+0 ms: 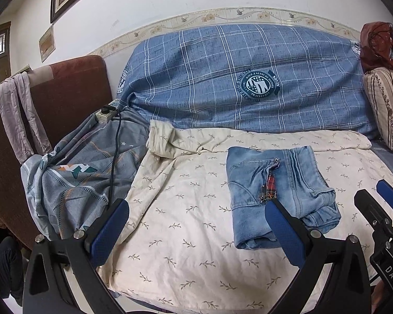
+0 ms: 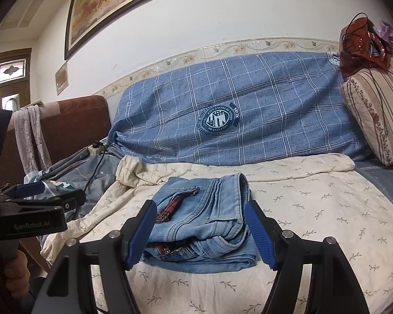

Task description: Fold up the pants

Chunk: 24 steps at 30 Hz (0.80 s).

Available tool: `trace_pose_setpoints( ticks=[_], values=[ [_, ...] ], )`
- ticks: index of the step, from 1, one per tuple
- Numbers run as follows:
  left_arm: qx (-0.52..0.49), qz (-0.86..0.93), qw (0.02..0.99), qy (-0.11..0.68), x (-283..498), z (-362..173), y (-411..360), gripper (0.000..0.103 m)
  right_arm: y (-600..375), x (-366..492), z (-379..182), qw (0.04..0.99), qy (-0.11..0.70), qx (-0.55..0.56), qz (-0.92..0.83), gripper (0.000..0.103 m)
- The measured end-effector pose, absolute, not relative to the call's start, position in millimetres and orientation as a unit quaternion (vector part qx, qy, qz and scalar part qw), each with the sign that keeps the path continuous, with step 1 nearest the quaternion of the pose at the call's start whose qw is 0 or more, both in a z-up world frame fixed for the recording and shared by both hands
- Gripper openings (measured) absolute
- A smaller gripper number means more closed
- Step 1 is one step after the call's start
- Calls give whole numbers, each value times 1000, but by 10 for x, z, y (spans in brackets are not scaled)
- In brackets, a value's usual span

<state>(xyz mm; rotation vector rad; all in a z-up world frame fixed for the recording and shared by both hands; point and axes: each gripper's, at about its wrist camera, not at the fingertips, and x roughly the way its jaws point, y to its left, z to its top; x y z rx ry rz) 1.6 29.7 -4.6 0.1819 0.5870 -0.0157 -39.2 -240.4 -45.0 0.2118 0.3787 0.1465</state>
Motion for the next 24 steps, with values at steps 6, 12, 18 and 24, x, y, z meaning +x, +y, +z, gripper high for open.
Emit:
trace_pose_setpoints(
  ticks=[6, 12, 18, 24],
  values=[
    [89, -10, 951, 295, 27, -91, 300, 103, -2386, -379, -466, 973, 194, 102, 73, 73],
    [89, -9, 949, 304, 66, -164, 318, 103, -2371, -364, -482, 972, 199, 98, 72, 73],
    [86, -9, 947, 310, 109, -220, 367, 103, -2306, -335, -512, 971, 209, 86, 73, 73],
    [87, -9, 946, 312, 134, -260, 395, 103, -2241, -309, -533, 971, 214, 76, 76, 73]
  ],
)
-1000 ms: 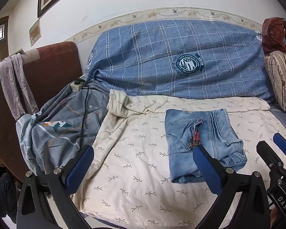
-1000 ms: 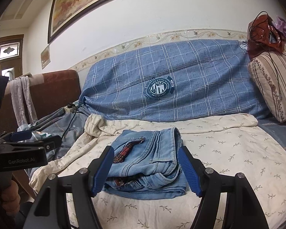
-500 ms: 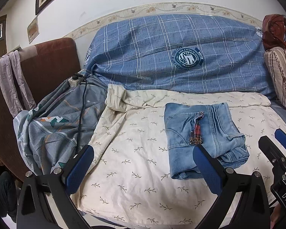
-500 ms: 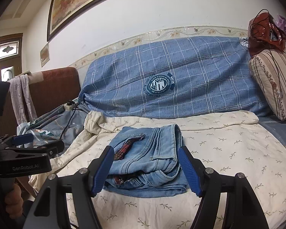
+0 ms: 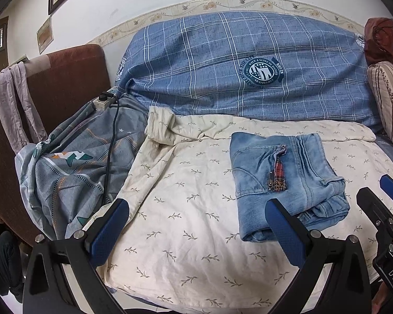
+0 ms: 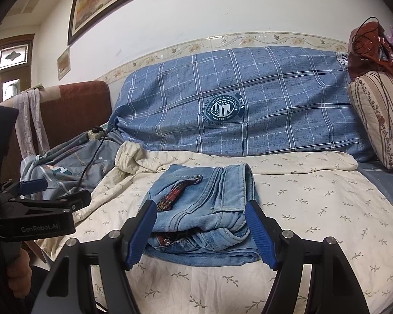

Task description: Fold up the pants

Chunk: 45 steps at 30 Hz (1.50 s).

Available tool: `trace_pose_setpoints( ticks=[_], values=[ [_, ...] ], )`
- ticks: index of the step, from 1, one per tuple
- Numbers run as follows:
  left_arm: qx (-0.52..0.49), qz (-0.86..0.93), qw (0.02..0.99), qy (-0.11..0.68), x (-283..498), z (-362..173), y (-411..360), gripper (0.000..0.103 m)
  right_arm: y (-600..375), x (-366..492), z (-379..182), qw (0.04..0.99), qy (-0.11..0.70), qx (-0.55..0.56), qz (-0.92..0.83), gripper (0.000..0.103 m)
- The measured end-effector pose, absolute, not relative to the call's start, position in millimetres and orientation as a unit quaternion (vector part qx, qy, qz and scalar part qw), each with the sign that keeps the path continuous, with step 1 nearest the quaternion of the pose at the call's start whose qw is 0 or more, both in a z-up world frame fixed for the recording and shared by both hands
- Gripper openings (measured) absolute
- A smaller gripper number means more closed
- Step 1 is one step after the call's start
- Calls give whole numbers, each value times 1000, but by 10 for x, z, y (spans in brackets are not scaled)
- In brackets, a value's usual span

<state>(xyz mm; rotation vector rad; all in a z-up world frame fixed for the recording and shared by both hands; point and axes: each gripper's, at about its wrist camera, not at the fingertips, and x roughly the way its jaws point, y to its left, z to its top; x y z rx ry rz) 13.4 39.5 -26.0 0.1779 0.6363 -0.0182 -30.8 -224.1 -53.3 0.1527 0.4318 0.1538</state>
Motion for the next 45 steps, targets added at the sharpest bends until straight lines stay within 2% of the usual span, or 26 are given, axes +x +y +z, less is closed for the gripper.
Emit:
trace_pose_setpoints(
  ticks=[45],
  values=[
    [109, -29, 941, 319, 95, -265, 324, 103, -2237, -316, -530, 970, 216, 81, 80, 73]
  ],
)
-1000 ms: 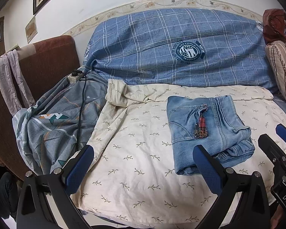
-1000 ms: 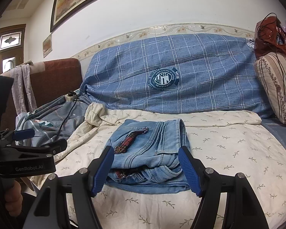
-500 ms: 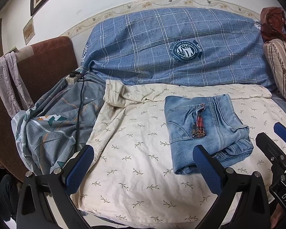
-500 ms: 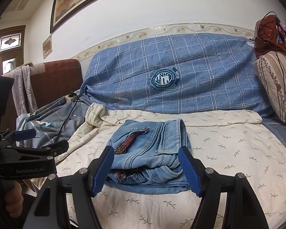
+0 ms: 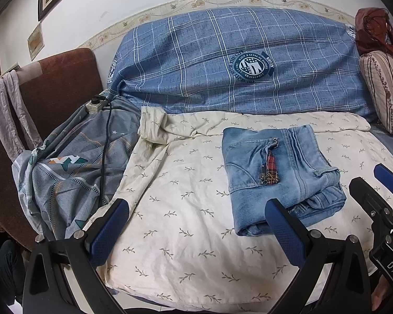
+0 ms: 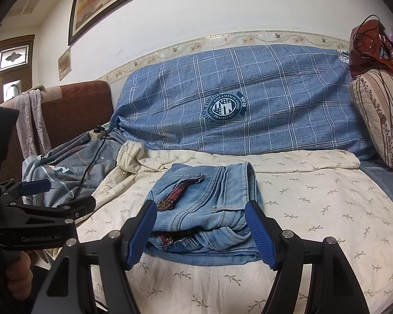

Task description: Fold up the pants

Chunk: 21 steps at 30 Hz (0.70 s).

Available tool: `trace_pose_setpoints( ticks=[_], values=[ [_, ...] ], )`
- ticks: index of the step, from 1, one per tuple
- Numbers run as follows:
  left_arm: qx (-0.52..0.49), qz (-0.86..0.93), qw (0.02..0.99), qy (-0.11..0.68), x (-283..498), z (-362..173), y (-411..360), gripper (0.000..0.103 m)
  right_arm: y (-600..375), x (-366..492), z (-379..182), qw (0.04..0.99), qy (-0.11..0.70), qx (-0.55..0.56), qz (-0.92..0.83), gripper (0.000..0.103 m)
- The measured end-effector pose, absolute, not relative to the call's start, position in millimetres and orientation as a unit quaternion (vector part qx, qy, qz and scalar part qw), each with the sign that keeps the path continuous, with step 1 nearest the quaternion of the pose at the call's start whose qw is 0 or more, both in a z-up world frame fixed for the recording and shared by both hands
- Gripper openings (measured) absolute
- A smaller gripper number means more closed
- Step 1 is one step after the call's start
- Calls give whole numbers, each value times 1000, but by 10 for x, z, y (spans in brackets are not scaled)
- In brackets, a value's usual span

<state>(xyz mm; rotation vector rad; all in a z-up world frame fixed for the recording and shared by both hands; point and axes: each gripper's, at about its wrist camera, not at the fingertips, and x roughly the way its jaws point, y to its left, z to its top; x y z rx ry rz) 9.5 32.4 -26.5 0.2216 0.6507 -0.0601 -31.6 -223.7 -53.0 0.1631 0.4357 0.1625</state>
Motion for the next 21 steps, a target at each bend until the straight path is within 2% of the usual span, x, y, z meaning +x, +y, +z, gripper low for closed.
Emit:
trace_pose_setpoints(
  ticks=[21],
  values=[
    [109, -36, 939, 324, 92, -324, 322, 103, -2257, -317, -529, 969, 217, 86, 78, 73]
  ],
)
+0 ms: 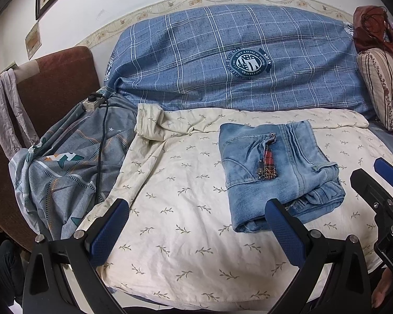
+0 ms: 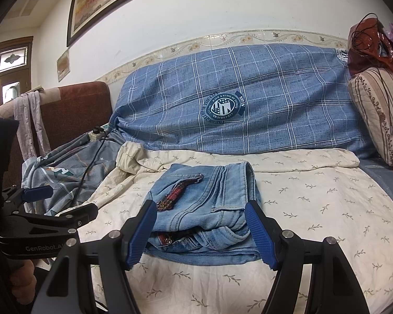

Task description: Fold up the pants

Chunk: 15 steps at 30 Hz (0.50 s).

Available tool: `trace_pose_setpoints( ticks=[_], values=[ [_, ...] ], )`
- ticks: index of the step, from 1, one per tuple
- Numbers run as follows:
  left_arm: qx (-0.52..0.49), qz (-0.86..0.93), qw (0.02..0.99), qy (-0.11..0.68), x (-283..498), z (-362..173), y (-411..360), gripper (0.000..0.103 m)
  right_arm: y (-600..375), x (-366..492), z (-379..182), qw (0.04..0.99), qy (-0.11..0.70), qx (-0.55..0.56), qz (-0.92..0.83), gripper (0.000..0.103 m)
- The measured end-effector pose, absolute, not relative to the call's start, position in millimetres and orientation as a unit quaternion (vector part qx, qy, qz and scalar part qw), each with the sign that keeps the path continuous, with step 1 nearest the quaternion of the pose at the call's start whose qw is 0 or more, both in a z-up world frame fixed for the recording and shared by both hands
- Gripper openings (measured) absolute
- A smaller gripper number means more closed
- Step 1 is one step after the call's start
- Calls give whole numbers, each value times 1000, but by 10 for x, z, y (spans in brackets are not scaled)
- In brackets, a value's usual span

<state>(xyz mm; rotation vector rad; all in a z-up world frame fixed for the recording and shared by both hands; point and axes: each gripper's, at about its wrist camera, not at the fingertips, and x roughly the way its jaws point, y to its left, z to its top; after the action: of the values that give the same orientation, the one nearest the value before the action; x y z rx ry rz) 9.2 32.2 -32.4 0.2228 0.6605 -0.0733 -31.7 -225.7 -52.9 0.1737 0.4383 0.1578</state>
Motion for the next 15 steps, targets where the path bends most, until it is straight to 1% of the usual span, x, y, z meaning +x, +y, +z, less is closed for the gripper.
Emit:
trace_pose_setpoints(
  ticks=[15],
  values=[
    [97, -49, 940, 324, 85, -335, 346, 103, -2252, -317, -529, 969, 217, 86, 78, 73]
  ],
)
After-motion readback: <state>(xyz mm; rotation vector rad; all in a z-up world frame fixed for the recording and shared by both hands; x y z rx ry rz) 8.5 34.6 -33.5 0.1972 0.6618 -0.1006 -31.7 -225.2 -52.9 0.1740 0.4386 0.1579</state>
